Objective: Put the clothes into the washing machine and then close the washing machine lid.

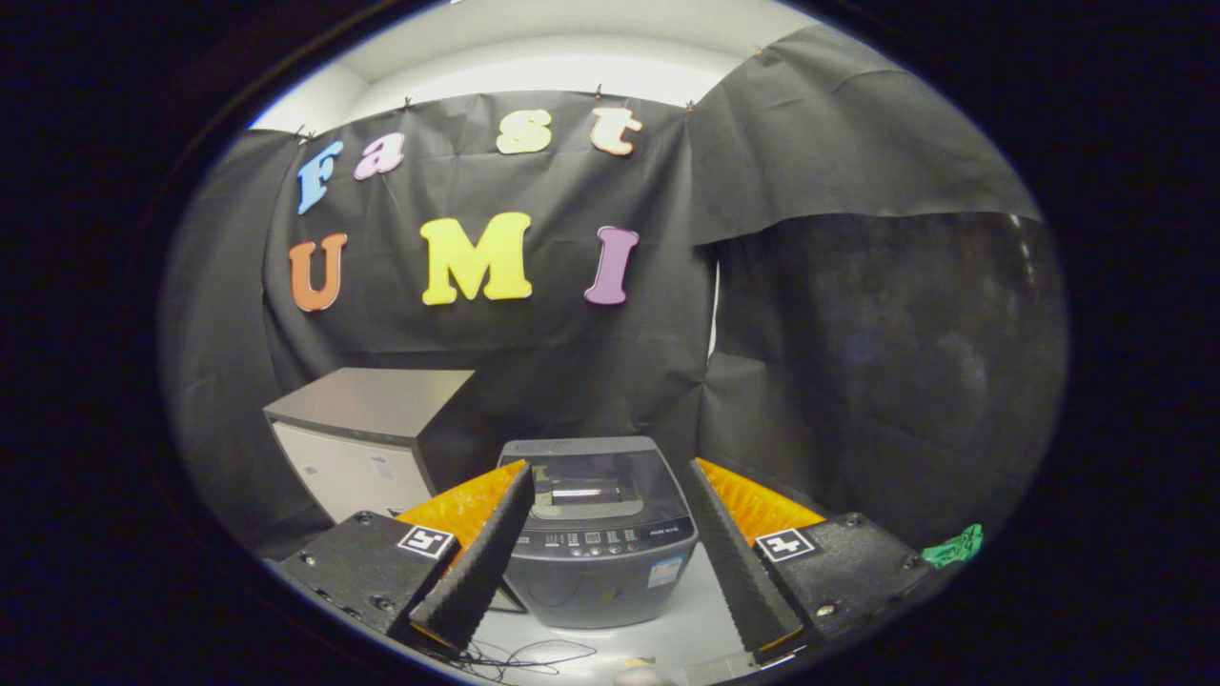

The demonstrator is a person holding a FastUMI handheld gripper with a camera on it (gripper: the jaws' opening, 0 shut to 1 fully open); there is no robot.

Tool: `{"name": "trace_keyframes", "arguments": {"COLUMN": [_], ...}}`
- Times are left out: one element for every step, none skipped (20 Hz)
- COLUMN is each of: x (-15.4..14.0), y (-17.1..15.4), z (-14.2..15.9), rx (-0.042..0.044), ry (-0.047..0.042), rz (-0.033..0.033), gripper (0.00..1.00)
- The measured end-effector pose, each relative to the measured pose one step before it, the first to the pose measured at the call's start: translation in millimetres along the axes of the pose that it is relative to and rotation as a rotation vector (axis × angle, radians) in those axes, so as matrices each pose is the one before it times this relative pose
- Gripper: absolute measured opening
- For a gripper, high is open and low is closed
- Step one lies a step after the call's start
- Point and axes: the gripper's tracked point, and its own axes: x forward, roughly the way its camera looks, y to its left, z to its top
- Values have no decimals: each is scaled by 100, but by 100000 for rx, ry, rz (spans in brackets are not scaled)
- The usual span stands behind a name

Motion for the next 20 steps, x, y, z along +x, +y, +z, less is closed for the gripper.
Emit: {"name": "trace_keyframes", "arguments": {"x": [-1166, -1108, -986, -1399, -1144, -952, -987, -938, -750, -844, -707, -925, -621, -602, -431, -510, -147, -228, -245, -165], "y": [-151, -75, -9, -181, -28, 153, -183, -112, -210, 16, 200, -196, -262, -316, -102, 201, 111, 77, 179, 170], "z": [-257, -485, -331, -563, -612, -692, -737, -307, -612, -522, -274, -956, -677, -562, -354, -345, 25, -179, 24, -60], "rx": [-922, -967, -173, 574, 659, -117, -991, -563, -1286, -587, -233, 2, 332, 473, 871, 897, 189, -322, -894, -1165], "ry": [-571, -330, -1059, 25, -27, 642, 521, -759, 382, -219, -369, 327, 747, 339, 612, 212, -145, 15, -372, -191], "rz": [735, 458, 979, 258, 1344, 900, 129, 55, -511, 295, 503, 1047, 416, 260, 8, 529, 176, 349, 606, 124], "gripper": [100, 100, 100, 100, 100, 100, 100, 100, 100, 100, 100, 100, 100, 100, 100, 100, 100, 100, 100, 100]}}
